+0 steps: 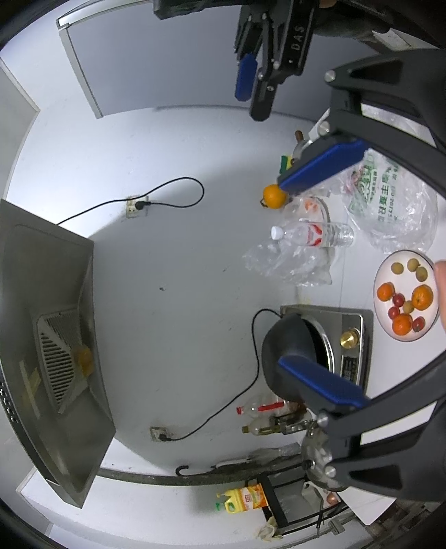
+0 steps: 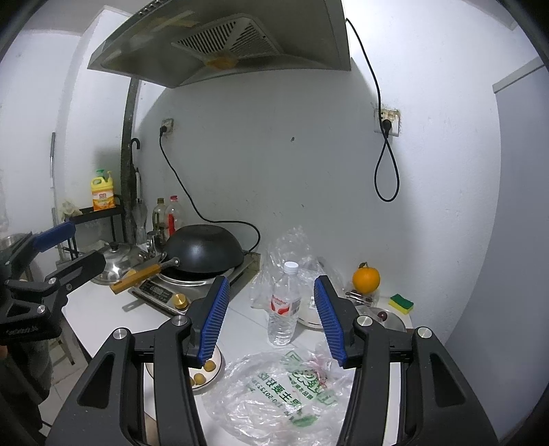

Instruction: Organize fruits

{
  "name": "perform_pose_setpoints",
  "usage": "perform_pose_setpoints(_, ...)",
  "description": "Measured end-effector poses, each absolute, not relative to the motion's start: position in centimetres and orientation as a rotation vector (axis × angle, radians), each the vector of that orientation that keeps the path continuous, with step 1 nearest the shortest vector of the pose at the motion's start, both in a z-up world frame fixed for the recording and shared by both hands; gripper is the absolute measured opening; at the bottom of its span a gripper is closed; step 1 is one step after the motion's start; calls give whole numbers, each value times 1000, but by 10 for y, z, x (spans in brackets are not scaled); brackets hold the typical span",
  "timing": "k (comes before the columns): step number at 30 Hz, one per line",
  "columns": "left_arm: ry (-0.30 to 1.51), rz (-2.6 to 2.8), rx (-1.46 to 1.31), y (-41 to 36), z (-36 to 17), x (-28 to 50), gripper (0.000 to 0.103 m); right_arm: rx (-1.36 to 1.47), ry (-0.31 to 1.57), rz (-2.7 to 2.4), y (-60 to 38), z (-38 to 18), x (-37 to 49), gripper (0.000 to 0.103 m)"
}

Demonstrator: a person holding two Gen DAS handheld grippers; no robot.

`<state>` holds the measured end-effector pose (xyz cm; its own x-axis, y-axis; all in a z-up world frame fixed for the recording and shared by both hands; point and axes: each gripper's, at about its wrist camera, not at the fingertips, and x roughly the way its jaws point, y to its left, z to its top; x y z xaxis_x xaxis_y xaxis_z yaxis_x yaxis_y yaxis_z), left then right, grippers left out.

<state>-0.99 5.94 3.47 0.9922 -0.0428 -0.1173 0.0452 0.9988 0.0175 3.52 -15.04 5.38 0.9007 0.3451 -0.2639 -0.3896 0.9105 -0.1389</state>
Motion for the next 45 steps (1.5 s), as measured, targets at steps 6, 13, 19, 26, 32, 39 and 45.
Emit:
perform_pose_setpoints(6, 120, -42, 16, 62, 33, -8, 97, -193, 249, 381, -150, 51, 41, 54)
perform_pose_setpoints(13, 124, -42, 12, 63, 31, -6, 97, -189, 251, 380, -149, 50, 44, 54)
perform_pose_setpoints(19, 140, -47, 15, 62, 26, 0, 97, -184, 266, 379, -151, 45, 50, 54)
perform_pose_setpoints(26, 140, -51, 11, 62, 27, 7, 97, -181, 270, 380, -152, 46, 53, 54)
perform_pose_setpoints(32, 141, -48, -1, 61, 26, 12, 97, -187, 281, 400, -154, 42, 61, 54)
perform_pose_setpoints(39, 130, -41, -2, 55, 27, 13, 97, -187, 272, 416, -159, 41, 68, 54)
perform_pose_setpoints(45, 150, -21, 5, 44, 24, 21, 97, -179, 272, 446, -163, 40, 75, 54)
